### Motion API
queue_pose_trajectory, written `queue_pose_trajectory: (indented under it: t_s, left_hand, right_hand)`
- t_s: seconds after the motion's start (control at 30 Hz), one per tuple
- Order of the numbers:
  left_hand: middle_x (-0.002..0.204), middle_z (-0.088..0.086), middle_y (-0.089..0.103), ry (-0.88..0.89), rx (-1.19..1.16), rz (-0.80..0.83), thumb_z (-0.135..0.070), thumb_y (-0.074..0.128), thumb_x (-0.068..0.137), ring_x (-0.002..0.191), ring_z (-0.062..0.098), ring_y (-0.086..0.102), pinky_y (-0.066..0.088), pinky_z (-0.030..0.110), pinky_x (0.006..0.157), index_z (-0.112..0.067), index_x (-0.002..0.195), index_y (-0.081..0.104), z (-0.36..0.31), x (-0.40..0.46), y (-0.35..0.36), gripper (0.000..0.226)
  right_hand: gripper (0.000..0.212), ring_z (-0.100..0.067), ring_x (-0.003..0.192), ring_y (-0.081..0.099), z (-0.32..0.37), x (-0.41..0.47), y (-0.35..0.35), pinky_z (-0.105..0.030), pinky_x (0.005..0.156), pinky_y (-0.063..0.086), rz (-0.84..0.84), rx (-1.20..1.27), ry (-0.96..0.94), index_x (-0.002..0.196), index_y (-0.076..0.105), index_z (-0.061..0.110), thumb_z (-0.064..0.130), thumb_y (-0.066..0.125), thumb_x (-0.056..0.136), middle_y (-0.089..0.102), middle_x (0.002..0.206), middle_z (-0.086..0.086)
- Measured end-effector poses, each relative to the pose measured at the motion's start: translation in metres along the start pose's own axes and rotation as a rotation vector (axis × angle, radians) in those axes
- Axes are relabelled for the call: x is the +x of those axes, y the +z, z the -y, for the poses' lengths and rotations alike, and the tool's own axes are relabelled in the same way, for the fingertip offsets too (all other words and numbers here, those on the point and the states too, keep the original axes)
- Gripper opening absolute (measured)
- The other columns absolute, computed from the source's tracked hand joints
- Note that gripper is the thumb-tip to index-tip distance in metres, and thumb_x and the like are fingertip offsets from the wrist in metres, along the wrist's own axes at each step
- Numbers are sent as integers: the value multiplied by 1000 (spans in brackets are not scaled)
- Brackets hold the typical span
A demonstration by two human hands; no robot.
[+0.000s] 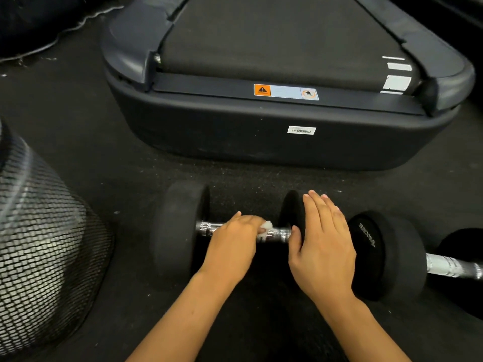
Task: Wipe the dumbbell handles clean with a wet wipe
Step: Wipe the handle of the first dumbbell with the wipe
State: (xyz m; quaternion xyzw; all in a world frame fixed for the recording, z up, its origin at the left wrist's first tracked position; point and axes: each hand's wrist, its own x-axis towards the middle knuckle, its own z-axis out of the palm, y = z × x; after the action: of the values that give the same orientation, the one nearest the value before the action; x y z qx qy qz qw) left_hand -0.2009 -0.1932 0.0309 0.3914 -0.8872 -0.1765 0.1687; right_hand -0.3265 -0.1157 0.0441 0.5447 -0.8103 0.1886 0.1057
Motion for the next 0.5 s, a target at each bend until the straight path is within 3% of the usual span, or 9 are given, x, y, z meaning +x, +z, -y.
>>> queue_pose_trajectory:
  t_s: [0.13, 0.3, 0.4, 0.5]
  left_hand:
    - [114, -5, 60, -34, 83, 69, -13, 48, 91, 107, 14, 55, 41, 27, 89, -23, 119, 54, 0, 6, -8, 31]
    - [110, -1, 61, -75, 142, 143, -12, 52, 88, 99, 20, 60, 48, 32, 79, -21, 110, 54, 2, 10, -11, 23]
    - [114, -3, 61, -125, 136, 130, -13, 53, 89, 104, 18, 58, 45, 30, 84, -24, 114, 54, 9, 4, -15, 27]
    - [123, -5, 56, -158, 141, 40, -16, 46, 94, 120, 13, 48, 28, 21, 102, -25, 127, 49, 7, -4, -13, 34]
  right_hand:
    - [54, -24, 133, 36, -1, 0, -1, -35, 112, 21, -1, -1, -2, 133, 45, 3, 25, 43, 84, 47, 138, -10]
    - [55, -24, 133, 36, -1, -2, 0, -34, 112, 20, -13, 18, -3, 134, 45, 3, 27, 39, 85, 47, 138, -10]
    - [55, -23, 134, 35, -2, -2, 0, -33, 112, 19, -3, 13, -7, 134, 44, 3, 27, 40, 85, 46, 139, -10]
    - [55, -23, 133, 35, 0, -1, -1, -33, 112, 19, -6, 16, -7, 134, 44, 3, 26, 41, 85, 47, 139, -10]
